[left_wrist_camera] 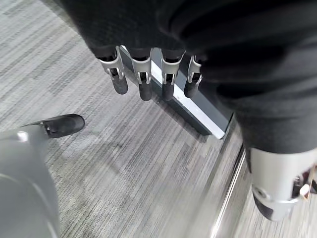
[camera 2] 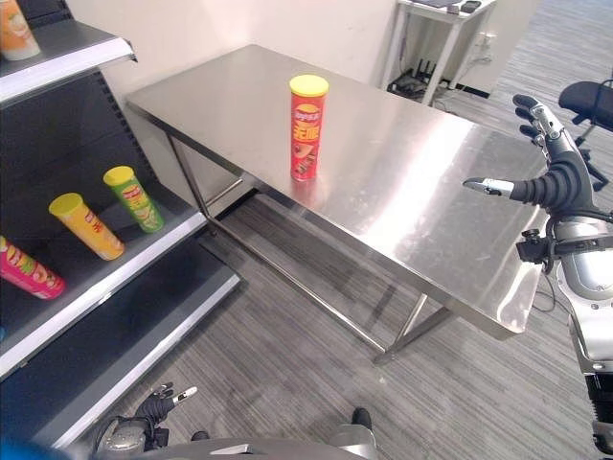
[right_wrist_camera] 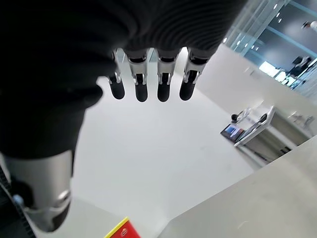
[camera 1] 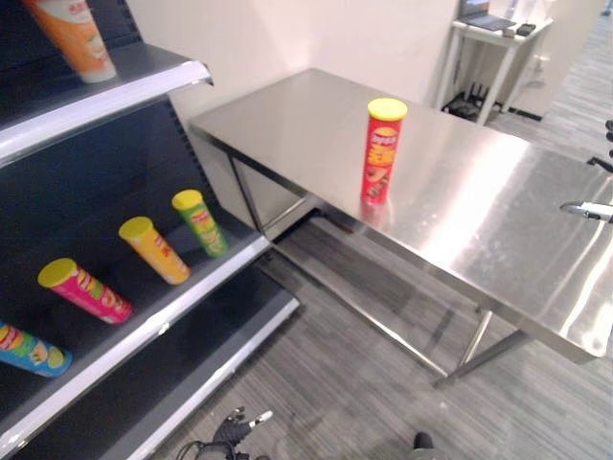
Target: Put the goods on the table back onto the shelves and tidy them up.
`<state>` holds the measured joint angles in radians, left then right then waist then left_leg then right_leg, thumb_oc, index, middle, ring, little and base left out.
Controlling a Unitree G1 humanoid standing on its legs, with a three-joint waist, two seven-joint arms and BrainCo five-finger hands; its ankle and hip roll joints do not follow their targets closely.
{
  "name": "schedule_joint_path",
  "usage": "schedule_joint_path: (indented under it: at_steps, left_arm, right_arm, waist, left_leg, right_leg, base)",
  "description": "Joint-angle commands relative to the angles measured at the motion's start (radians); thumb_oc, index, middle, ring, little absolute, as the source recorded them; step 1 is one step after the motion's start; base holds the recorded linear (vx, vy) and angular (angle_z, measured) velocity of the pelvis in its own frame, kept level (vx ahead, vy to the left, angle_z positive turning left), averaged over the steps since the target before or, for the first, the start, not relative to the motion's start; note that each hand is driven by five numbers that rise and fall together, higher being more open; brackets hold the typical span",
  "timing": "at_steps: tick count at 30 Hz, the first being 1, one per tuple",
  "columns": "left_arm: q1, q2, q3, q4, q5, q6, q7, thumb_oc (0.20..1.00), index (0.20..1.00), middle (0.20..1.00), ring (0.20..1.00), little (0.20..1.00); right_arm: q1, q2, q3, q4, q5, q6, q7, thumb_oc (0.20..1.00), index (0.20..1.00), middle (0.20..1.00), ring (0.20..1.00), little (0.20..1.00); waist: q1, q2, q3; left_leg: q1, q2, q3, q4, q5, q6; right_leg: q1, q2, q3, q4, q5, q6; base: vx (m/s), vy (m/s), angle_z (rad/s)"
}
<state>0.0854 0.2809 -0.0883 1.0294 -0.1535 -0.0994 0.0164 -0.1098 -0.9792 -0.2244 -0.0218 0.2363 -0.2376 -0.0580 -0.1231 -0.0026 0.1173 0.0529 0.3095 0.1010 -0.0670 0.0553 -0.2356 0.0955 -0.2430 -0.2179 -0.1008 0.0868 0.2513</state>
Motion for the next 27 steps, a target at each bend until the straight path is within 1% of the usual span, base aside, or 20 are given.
schedule_joint_path:
  at_steps: [1, 3, 4, 5, 6, 7, 8, 9, 11, 12, 13, 14, 15, 16, 17, 18, 19, 22, 24, 27]
  left_arm:
    - [-0.081, 0.076, 0.019, 0.021, -0.024, -0.016, 0.008, 1.000, 1.000, 1.000, 1.000, 1.000]
    - [-0.075, 0.077, 0.027, 0.021, -0.030, -0.016, 0.010, 1.000, 1.000, 1.000, 1.000, 1.000]
    - [-0.070, 0.077, 0.038, 0.019, -0.055, -0.015, 0.013, 1.000, 1.000, 1.000, 1.000, 1.000]
    - [-0.070, 0.077, 0.039, 0.019, -0.055, -0.015, 0.013, 1.000, 1.000, 1.000, 1.000, 1.000]
    - [-0.064, 0.077, 0.047, 0.012, -0.074, -0.016, 0.014, 1.000, 1.000, 1.000, 1.000, 1.000]
    - [-0.063, 0.077, 0.046, 0.012, -0.074, -0.016, 0.014, 1.000, 1.000, 1.000, 1.000, 1.000]
    - [-0.061, 0.079, 0.049, 0.001, -0.086, -0.014, 0.012, 1.000, 1.000, 1.000, 1.000, 1.000]
    - [-0.057, 0.080, 0.049, -0.036, -0.106, -0.012, 0.007, 1.000, 1.000, 1.000, 1.000, 1.000]
    - [-0.057, 0.075, 0.046, -0.048, -0.110, -0.010, 0.003, 1.000, 1.000, 1.000, 1.000, 1.000]
    - [-0.058, 0.074, 0.045, -0.050, -0.113, -0.010, 0.003, 1.000, 1.000, 1.000, 1.000, 1.000]
    - [-0.065, 0.068, 0.042, -0.051, -0.115, -0.010, 0.004, 1.000, 1.000, 1.000, 1.000, 1.000]
    - [-0.066, 0.068, 0.042, -0.051, -0.115, -0.010, 0.004, 1.000, 1.000, 1.000, 1.000, 1.000]
    - [-0.073, 0.066, 0.037, -0.048, -0.112, -0.011, 0.003, 1.000, 1.000, 1.000, 1.000, 1.000]
    - [-0.078, 0.064, 0.033, -0.045, -0.110, -0.012, 0.001, 1.000, 1.000, 1.000, 1.000, 1.000]
    - [-0.093, 0.066, 0.021, -0.045, -0.107, -0.014, 0.000, 1.000, 1.000, 1.000, 1.000, 1.000]
    - [-0.094, 0.066, 0.021, -0.045, -0.107, -0.014, 0.000, 1.000, 1.000, 1.000, 1.000, 1.000]
    - [-0.101, 0.061, 0.026, -0.030, -0.113, -0.015, 0.004, 1.000, 1.000, 1.000, 1.000, 1.000]
    - [-0.108, 0.064, 0.029, -0.018, -0.110, -0.019, 0.008, 1.000, 1.000, 1.000, 1.000, 1.000]
    - [-0.118, 0.072, 0.035, -0.010, -0.100, -0.021, 0.017, 1.000, 1.000, 1.000, 1.000, 1.000]
    - [-0.129, 0.084, 0.040, -0.009, -0.094, -0.022, 0.022, 1.000, 1.000, 1.000, 1.000, 1.000]
  right_arm:
    - [-0.122, -0.075, -0.012, -0.002, -0.010, -0.027, -0.040, 1.000, 1.000, 1.000, 1.000, 1.000]
    - [-0.137, -0.083, 0.000, 0.001, -0.009, -0.028, -0.039, 1.000, 1.000, 1.000, 1.000, 1.000]
    - [-0.151, -0.095, 0.014, -0.003, -0.010, -0.027, -0.042, 1.000, 1.000, 1.000, 1.000, 1.000]
    - [-0.151, -0.095, 0.015, -0.002, -0.010, -0.027, -0.042, 1.000, 1.000, 1.000, 1.000, 1.000]
    - [-0.152, -0.102, 0.013, -0.008, -0.006, -0.031, -0.044, 1.000, 1.000, 1.000, 1.000, 1.000]
    - [-0.152, -0.102, 0.013, -0.008, -0.006, -0.031, -0.044, 1.000, 1.000, 1.000, 1.000, 1.000]
    - [-0.144, -0.106, 0.005, -0.007, -0.002, -0.034, -0.048, 1.000, 1.000, 1.000, 1.000, 1.000]
    - [-0.119, -0.110, -0.030, -0.015, -0.002, -0.038, -0.061, 1.000, 1.000, 1.000, 1.000, 1.000]
    - [-0.108, -0.111, -0.048, -0.019, -0.003, -0.039, -0.066, 1.000, 1.000, 1.000, 1.000, 1.000]
    - [-0.102, -0.108, -0.057, -0.020, 0.000, -0.039, -0.071, 1.000, 1.000, 1.000, 1.000, 1.000]
    - [-0.104, -0.105, -0.067, -0.034, 0.002, -0.038, -0.070, 1.000, 1.000, 1.000, 1.000, 1.000]
    - [-0.102, -0.104, -0.069, -0.035, 0.002, -0.038, -0.069, 1.000, 1.000, 1.000, 1.000, 1.000]
    - [-0.104, -0.102, -0.075, -0.045, 0.004, -0.039, -0.067, 1.000, 1.000, 1.000, 1.000, 1.000]
    - [-0.107, -0.100, -0.076, -0.048, 0.005, -0.041, -0.068, 1.000, 1.000, 1.000, 1.000, 1.000]
    - [-0.115, -0.098, -0.082, -0.042, 0.009, -0.047, -0.083, 1.000, 1.000, 1.000, 1.000, 1.000]
    - [-0.116, -0.098, -0.081, -0.041, 0.008, -0.047, -0.083, 1.000, 1.000, 1.000, 1.000, 1.000]
    - [-0.128, -0.078, -0.072, -0.037, 0.005, -0.046, -0.084, 1.000, 1.000, 1.000, 1.000, 1.000]
    - [-0.134, -0.051, -0.066, -0.043, -0.007, -0.042, -0.086, 1.000, 1.000, 1.000, 1.000, 1.000]
    - [-0.164, -0.027, -0.033, -0.046, -0.022, -0.038, -0.088, 1.000, 1.000, 1.000, 1.000, 1.000]
    - [-0.190, -0.019, -0.006, -0.046, -0.025, -0.036, -0.090, 1.000, 1.000, 1.000, 1.000, 1.000]
  waist:
    - [0.028, -0.046, 0.041]
    - [0.029, -0.045, 0.042]
    - [0.032, -0.043, 0.045]
    - [0.032, -0.043, 0.045]
    - [0.036, -0.042, 0.049]
    - [0.034, -0.041, 0.049]
    - [0.036, -0.041, 0.055]
    - [0.038, -0.051, 0.076]
    - [0.037, -0.061, 0.086]
    - [0.041, -0.068, 0.092]
    - [0.060, -0.081, 0.105]
    - [0.058, -0.083, 0.105]
    - [0.069, -0.096, 0.106]
    - [0.075, -0.097, 0.105]
    - [0.091, -0.096, 0.108]
    - [0.090, -0.098, 0.103]
    - [0.096, -0.088, 0.092]
    - [0.094, -0.088, 0.086]
    - [0.093, -0.088, 0.079]
    - [0.095, -0.099, 0.076]
  left_leg:
    - [0.035, 0.028, 0.023, 0.086, -0.093, 0.022]
    - [0.038, 0.037, 0.019, 0.090, -0.091, 0.020]
    - [0.041, 0.056, 0.002, 0.102, -0.063, 0.015]
    - [0.041, 0.057, 0.002, 0.102, -0.063, 0.015]
    - [0.037, 0.074, -0.021, 0.125, -0.020, 0.014]
    - [0.036, 0.076, -0.023, 0.126, -0.020, 0.013]
    - [0.021, 0.085, -0.037, 0.154, 0.007, 0.015]
    - [-0.026, 0.096, -0.039, 0.236, 0.067, 0.030]
    - [-0.046, 0.095, -0.023, 0.272, 0.062, 0.042]
    - [-0.053, 0.083, -0.017, 0.289, 0.042, 0.048]
    - [-0.086, 0.024, -0.053, 0.291, -0.017, 0.054]
    - [-0.089, 0.020, -0.055, 0.296, -0.022, 0.056]
    - [-0.126, -0.031, -0.084, 0.282, -0.073, 0.060]
    - [-0.146, -0.058, -0.099, 0.262, -0.082, 0.060]
    - [-0.224, -0.119, -0.119, 0.217, -0.057, 0.066]
    - [-0.229, -0.122, -0.120, 0.218, -0.057, 0.067]
    - [-0.218, -0.138, -0.145, 0.164, -0.061, 0.078]
    - [-0.206, -0.158, -0.153, 0.159, -0.075, 0.086]
    - [-0.165, -0.166, -0.112, 0.120, -0.081, 0.107]
    - [-0.149, -0.174, -0.070, 0.101, -0.084, 0.120]
  right_leg:
    - [-0.014, 0.020, 0.032, 0.096, -0.159, -0.059]
    - [-0.015, 0.031, 0.039, 0.097, -0.167, -0.065]
    - [-0.010, 0.056, 0.051, 0.099, -0.183, -0.082]
    - [-0.010, 0.057, 0.051, 0.099, -0.183, -0.082]
    - [0.000, 0.084, 0.059, 0.094, -0.199, -0.098]
    - [0.001, 0.086, 0.057, 0.094, -0.200, -0.099]
    - [0.011, 0.099, 0.056, 0.088, -0.208, -0.109]
    - [0.032, 0.119, 0.040, 0.083, -0.225, -0.131]
    - [0.045, 0.128, 0.025, 0.078, -0.233, -0.142]
    - [0.054, 0.131, 0.019, 0.071, -0.235, -0.146]
    - [0.065, 0.126, 0.020, 0.061, -0.230, -0.145]
    - [0.066, 0.122, 0.018, 0.060, -0.231, -0.143]
    - [0.067, 0.114, 0.018, 0.053, -0.227, -0.140]
    - [0.067, 0.115, 0.018, 0.048, -0.224, -0.138]
    - [0.068, 0.120, 0.018, 0.041, -0.229, -0.130]
    - [0.064, 0.118, 0.017, 0.042, -0.230, -0.130]
    - [0.058, 0.123, 0.037, 0.051, -0.241, -0.117]
    - [0.056, 0.105, 0.048, 0.064, -0.241, -0.105]
    - [0.037, 0.067, 0.070, 0.075, -0.222, -0.079]
    - [0.011, 0.040, 0.094, 0.079, -0.205, -0.059]
  base:
    - [0.03, -0.094, 0.01]
    - [0.07, -0.163, -0.02]
    - [0.07, -0.173, -0.07]
    - [0.09, -0.235, -0.08]
    - [0.04, -0.125, -0.04]
    - [0.06, -0.178, -0.03]
    - [0.02, -0.179, 0.00]
    - [0.02, -0.176, 0.03]
    - [0.03, -0.143, 0.39]
    - [0.05, -0.142, 0.63]
    - [0.04, -0.070, 0.46]
    - [0.05, -0.063, 0.24]
    - [0.07, -0.009, 0.02]
    - [0.12, 0.023, 0.16]
    - [0.10, 0.051, 0.22]
    - [0.15, 0.146, 0.26]
    - [0.09, 0.107, -0.13]
    - [0.17, 0.217, -0.29]
    - [0.14, 0.226, -0.25]
    - [0.06, 0.146, -0.48]
